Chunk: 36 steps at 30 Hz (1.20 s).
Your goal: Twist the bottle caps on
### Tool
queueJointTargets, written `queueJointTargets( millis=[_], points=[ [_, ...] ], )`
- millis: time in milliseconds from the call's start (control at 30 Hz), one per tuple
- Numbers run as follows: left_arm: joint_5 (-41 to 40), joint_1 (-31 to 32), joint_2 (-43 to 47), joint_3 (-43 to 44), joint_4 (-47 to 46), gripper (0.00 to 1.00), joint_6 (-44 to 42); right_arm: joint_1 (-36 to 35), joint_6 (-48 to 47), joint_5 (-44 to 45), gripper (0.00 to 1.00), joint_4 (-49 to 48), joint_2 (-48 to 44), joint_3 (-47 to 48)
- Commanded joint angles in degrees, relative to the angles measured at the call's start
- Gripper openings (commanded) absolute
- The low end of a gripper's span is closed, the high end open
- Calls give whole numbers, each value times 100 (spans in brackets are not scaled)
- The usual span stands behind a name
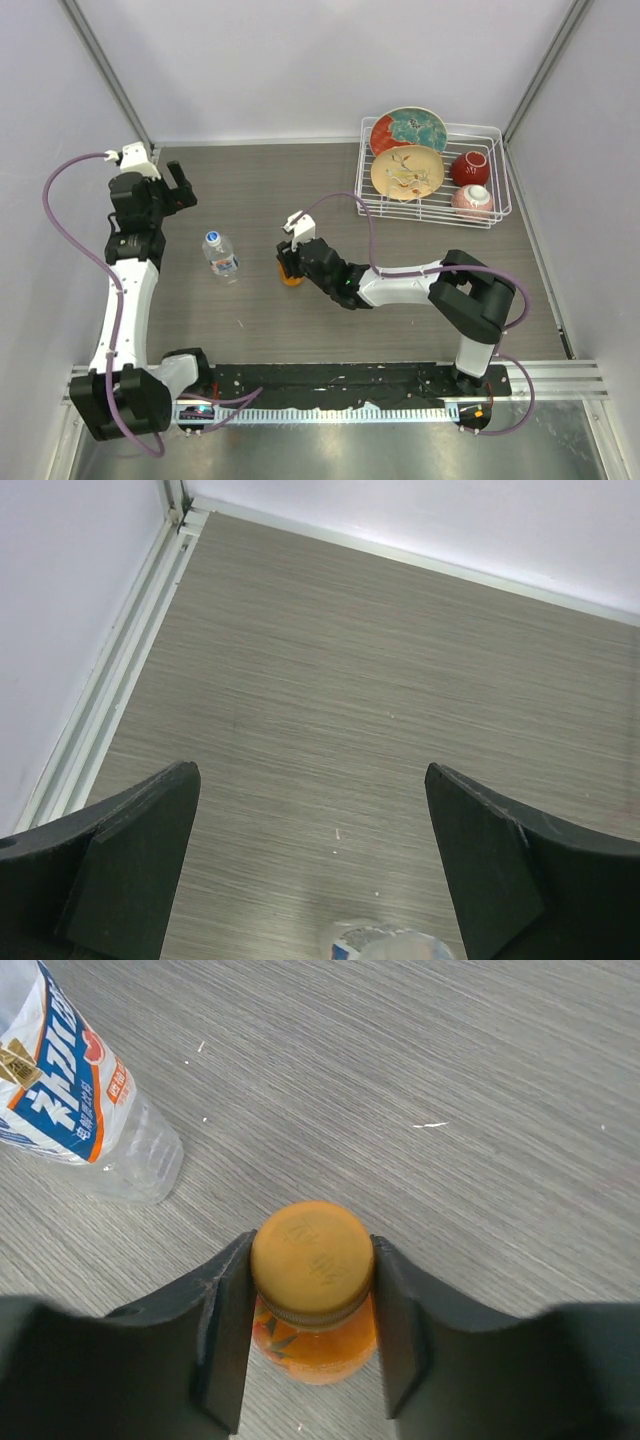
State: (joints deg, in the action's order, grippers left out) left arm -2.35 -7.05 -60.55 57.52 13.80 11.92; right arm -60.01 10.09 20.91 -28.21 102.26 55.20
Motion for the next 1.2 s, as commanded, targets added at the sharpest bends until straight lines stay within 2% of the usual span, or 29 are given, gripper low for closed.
queueJointTargets(
  millis=[0, 67, 100, 133, 200, 367, 533, 700, 800, 1033, 1167],
  points=[
    [595, -367, -290, 67, -500, 100, -287, -28, 55, 221, 61, -89, -101, -36],
    [595, -411, -509, 23, -589, 100, -339, -28, 81, 151, 70, 96, -240, -18],
    [604, -411, -562, -12, -728, 100, -366, -37, 90, 124, 82, 157, -311, -9],
    [630, -429, -606, -126, -826, 100, -384, -29, 125, 81, 88, 314, -381, 8],
    [657, -447, -642, -328, -1106, 100, -401, -37, 125, -7, 95, 604, -592, 78],
    [701, -455, -747, -434, -1195, 100, -243, -28, 292, -165, 97, 1316, -1127, 421],
    [631, -455, -782, -601, -1354, 100, -278, 68, 564, -526, 99, 2765, -1471, 1430],
    [613, -455, -966, -856, -1828, 100, -313, 770, 1143, -299, 100, 4950, -1586, 2432],
    [701, -464, -985, -1127, -2249, 100, -340, 1218, 1154, 167, 100, 5596, -1823, 2330],
    [982, -455, -1274, -1382, -2285, 100, -94, 1553, 839, 581, 100, 5712, -2439, 1863],
    [1008, -420, -1265, -2007, -3154, 100, -103, 1703, 697, 643, 100, 6054, -2237, 2161]
  ],
)
